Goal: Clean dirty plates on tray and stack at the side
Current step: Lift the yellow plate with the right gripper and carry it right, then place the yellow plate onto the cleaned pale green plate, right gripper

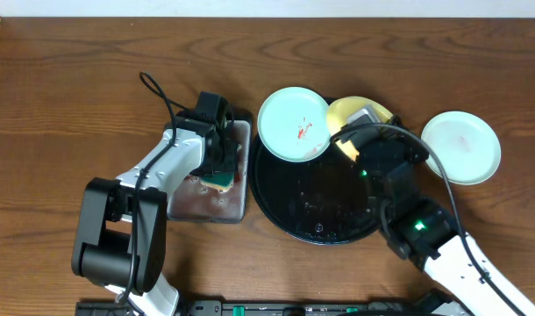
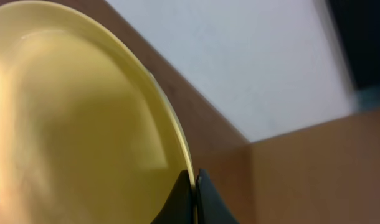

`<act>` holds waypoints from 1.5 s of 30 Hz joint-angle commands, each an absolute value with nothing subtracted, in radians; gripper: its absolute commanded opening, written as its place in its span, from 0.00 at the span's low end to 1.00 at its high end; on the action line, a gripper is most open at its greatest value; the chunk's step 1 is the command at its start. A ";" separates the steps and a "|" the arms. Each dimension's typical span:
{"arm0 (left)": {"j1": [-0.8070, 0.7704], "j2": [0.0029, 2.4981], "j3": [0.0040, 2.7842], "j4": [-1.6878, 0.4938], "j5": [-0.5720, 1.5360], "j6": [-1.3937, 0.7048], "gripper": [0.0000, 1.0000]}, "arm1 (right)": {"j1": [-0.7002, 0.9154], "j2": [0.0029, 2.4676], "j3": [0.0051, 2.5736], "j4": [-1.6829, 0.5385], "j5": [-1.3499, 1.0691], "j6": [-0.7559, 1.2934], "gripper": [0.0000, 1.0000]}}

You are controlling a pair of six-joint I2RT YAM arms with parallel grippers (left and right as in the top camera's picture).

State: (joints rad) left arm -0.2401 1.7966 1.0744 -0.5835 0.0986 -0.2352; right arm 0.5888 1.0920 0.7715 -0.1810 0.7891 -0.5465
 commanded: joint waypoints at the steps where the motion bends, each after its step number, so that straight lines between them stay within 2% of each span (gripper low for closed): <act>1: -0.239 1.801 1.071 -0.587 0.094 -0.233 0.57 | 0.483 1.126 0.791 -0.237 0.647 -0.215 0.01; 6: -0.239 1.801 1.071 -0.590 0.094 -0.233 0.57 | 0.227 1.235 0.791 -0.334 0.456 0.171 0.01; 12: -0.239 1.801 1.071 -0.590 0.094 -0.233 0.57 | -0.085 1.339 0.791 -0.316 0.097 0.444 0.01; 18: -0.239 1.801 1.071 -0.594 0.094 -0.233 0.57 | -0.328 1.405 0.791 -0.285 -0.106 0.550 0.01; 23: -0.239 1.801 1.071 -0.594 0.094 -0.233 0.57 | -0.424 1.411 0.791 -0.270 -0.198 0.505 0.01; 26: -0.239 1.801 1.071 -0.594 0.094 -0.233 0.57 | -0.416 1.394 0.791 -0.231 -0.282 0.378 0.01; 34: -0.239 1.801 1.071 -0.593 0.094 -0.233 0.57 | -0.271 1.249 0.792 -0.223 -0.230 0.093 0.01; 41: -0.239 1.801 1.071 -0.593 0.094 -0.233 0.57 | -0.003 1.122 0.792 -0.231 0.081 -0.258 0.01; 45: -0.239 1.801 1.071 -0.593 0.094 -0.233 0.57 | 0.186 1.119 0.792 -0.227 0.416 -0.393 0.01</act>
